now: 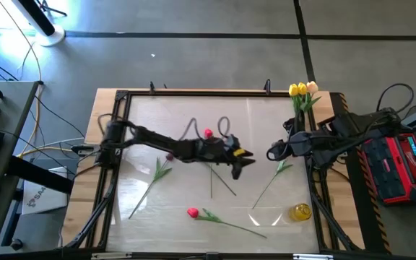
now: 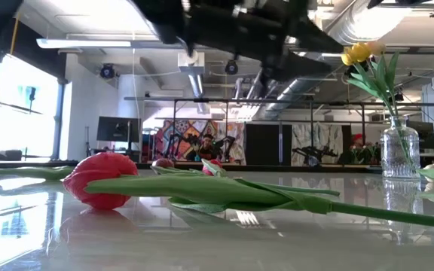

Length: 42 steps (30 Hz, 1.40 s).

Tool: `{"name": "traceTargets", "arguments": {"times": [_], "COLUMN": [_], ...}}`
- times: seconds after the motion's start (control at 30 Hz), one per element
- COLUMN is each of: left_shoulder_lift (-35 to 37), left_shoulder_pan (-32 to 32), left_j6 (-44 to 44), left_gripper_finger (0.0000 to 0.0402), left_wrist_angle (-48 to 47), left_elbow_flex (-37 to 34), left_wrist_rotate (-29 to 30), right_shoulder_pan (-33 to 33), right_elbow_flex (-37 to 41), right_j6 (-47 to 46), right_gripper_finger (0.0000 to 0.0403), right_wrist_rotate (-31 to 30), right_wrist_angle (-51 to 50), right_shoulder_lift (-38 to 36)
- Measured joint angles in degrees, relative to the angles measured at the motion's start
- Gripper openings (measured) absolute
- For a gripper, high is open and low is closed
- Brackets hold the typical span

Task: Sort flowers into vase by color
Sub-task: Put the white tulip into the transparent vase

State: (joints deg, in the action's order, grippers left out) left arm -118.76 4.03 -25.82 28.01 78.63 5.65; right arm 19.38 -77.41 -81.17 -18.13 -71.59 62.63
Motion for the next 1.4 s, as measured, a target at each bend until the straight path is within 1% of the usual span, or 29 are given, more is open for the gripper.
{"name": "traceTargets", "arguments": {"times": [0.13,0.33,0.47,0.53,0.73,0.83,0.9,0.97,1.23,1.4], "left_shoulder_lift": [-6.56,-15.57,-21.41,-23.96,-30.95,-33.67,-35.12,-36.34,-39.24,-39.32], "left_shoulder_pan": [0.76,1.81,2.64,2.95,3.52,3.69,3.96,4.13,4.47,5.18], "left_j6": [2.45,2.78,6.47,8.15,9.58,13.99,18.01,19.43,16.98,17.48], "left_gripper_finger": [0.0147,0.0148,0.0148,0.0148,0.0148,0.0148,0.0148,0.0148,0.0148,0.0148], "left_wrist_angle": [-0.23,-0.24,-0.07,0.07,0.30,-0.07,-2.64,-5.27,-5.85,-6.54], "left_elbow_flex": [6.79,16.10,21.57,23.98,31.47,35.50,38.05,40.28,44.95,45.48], "left_wrist_rotate": [1.33,2.11,2.68,3.96,7.99,10.70,14.45,16.64,16.01,17.25], "right_shoulder_pan": [1.31,2.39,2.53,2.53,1.35,1.22,1.24,1.24,1.24,1.22], "right_elbow_flex": [0.00,0.00,0.00,0.00,0.00,0.00,0.00,0.00,0.00,0.00], "right_j6": [-1.43,-2.84,-2.77,-2.38,-0.81,0.15,0.47,0.63,1.71,1.12], "right_gripper_finger": [0.0110,0.0110,0.0110,0.0110,0.0110,0.0110,0.0110,0.0110,0.0110,0.0110], "right_wrist_rotate": [0.00,0.66,2.16,2.86,4.93,5.33,5.41,5.55,4.63,4.60], "right_wrist_angle": [-1.32,-2.84,-3.99,-5.28,-10.34,-11.74,-12.63,-13.50,-14.81,-14.72], "right_shoulder_lift": [-0.09,-0.11,-0.11,-0.11,-0.11,-0.13,-0.12,-0.13,-0.13,-0.13]}}
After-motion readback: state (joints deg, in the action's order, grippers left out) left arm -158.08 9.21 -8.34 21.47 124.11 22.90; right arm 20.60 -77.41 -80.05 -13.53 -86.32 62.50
